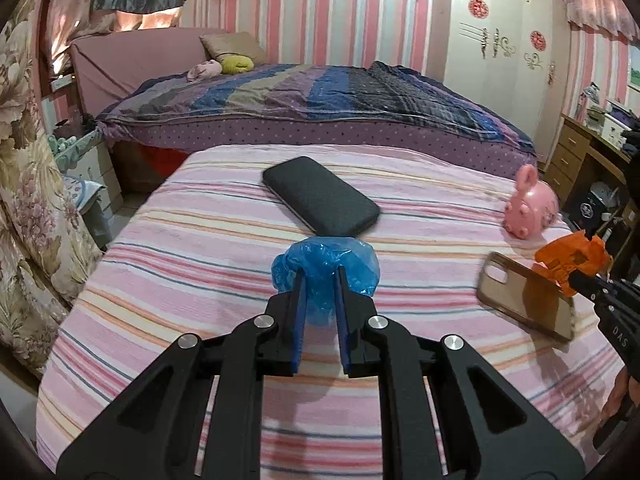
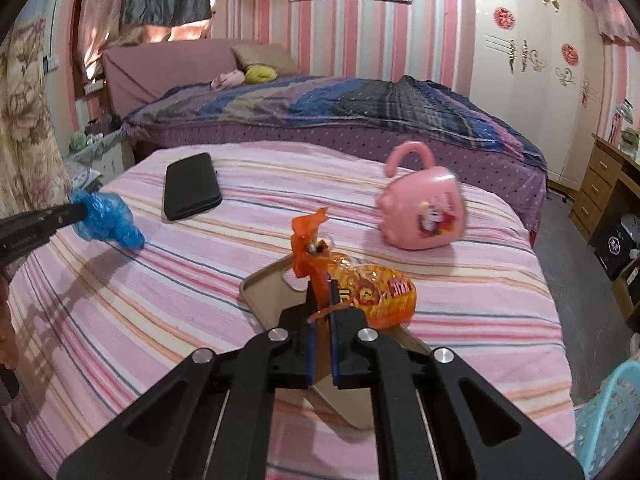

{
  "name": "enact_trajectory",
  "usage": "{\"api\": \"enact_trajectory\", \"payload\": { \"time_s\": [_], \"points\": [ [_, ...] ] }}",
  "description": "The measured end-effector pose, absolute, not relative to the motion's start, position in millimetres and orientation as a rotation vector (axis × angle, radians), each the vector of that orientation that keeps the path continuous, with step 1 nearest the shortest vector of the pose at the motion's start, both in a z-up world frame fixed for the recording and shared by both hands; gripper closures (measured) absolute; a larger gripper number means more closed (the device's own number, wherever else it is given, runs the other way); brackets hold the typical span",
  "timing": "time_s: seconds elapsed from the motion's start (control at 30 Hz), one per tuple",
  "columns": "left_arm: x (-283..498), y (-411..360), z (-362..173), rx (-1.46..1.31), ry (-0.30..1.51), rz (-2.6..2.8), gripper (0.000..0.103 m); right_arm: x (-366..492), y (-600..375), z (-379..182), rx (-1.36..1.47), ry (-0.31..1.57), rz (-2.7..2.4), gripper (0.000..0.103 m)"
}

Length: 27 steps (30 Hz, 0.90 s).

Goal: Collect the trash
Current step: 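Lift and carry the blue bag and orange wrapper over the blue basket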

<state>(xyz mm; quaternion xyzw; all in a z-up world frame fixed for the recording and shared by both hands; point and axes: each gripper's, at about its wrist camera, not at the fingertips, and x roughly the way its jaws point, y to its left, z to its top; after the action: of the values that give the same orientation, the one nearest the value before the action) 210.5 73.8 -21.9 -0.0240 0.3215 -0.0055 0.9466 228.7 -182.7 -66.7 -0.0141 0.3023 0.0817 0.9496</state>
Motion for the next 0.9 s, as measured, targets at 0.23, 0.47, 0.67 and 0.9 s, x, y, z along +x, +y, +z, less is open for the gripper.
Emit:
{"api": "enact_trajectory", "payload": {
  "time_s": [0.23,0.47,0.67,0.9],
  "points": [
    [175.0,31.9,-10.7,-0.011,0.608,-0.063,0.092,210.7,-218.9,-53.5,0.038,0.56,0.171,0.098],
    [148.9,-16.4,2.8,-0.032,0.572,-0.108,0.092,187.6,-256.5,-43.1,0.051,0.531,0.158,0.098],
    [135.5,-77.7,5.6,0.012,0.568,-0.153,0.092,158.2,-299.7,-28.2,0.074,0.501,0.128,0.098],
    [120.0,-153.2,11.2,0.039,0.544,-0.242,0.092,125.7,-352.3,-18.3,0.076,0.47,0.061,0.098]
  ]
}}
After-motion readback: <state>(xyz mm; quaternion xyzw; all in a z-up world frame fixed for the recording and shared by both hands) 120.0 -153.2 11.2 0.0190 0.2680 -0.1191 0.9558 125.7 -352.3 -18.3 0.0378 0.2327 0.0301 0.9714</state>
